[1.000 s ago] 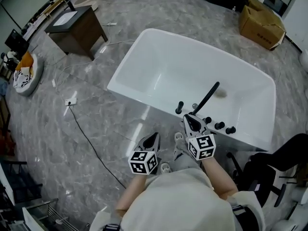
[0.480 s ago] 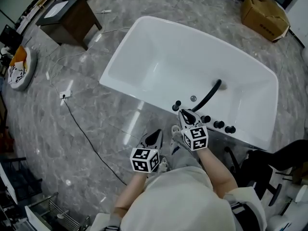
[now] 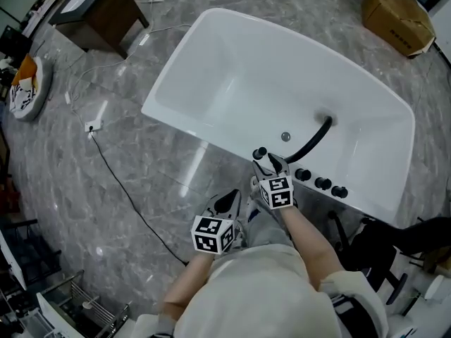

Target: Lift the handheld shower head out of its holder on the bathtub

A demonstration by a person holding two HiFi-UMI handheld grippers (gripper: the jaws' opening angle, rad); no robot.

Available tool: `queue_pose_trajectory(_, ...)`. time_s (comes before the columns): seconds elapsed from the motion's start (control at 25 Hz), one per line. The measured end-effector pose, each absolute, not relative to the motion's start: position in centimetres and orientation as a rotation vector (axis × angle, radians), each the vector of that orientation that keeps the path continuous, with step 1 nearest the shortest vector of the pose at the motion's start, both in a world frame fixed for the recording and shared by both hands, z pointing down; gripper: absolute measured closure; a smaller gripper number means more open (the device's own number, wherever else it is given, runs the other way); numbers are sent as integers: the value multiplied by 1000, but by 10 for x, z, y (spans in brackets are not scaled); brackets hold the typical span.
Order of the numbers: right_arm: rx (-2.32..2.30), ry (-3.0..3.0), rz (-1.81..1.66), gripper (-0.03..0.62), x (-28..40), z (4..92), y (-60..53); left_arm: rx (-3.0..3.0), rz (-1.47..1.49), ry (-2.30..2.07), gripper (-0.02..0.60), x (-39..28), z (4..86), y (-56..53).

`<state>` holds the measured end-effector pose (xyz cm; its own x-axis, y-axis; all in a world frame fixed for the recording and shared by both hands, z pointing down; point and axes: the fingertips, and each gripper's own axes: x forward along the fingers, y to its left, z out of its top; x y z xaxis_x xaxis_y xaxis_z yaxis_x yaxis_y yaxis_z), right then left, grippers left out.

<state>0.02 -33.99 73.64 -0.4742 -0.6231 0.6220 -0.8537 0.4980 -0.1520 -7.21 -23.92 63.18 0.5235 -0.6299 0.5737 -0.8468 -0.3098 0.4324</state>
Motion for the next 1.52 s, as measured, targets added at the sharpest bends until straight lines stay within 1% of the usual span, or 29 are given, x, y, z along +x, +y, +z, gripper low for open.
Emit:
queue_pose_trajectory(0.28,1182,-2169,627,369,-2,778,-357,2011,405,-1202,561,-77,644,-249)
queue_pose_trajectory(0.52,1153,-2123,611,370,-5,796,-365,1997,410,-1215,561,-77,648,-256)
queue_pose_trajectory(0.6,1158,-2107,611,383,-4,799,-367,1995,413,-1217,561,-78,649,-256)
queue_pose_trajectory(0.68,1144,-2094,588,441,-6,799,-369,1993,415,-1219,561,-79,649,-254)
queue_pose_trajectory(0.72,1134,-2087,575,447,-7,798,-369,1993,415,-1220,561,-80,648,-254)
queue_pose_trajectory(1.0,1134,-2059,563,448,-4,793,-362,1996,410,-1219,561,-80,644,-246)
queue_pose_trajectory(1.52,1212,-2102,523,448,-3,749,-346,2012,378,-1235,561,-88,629,-218)
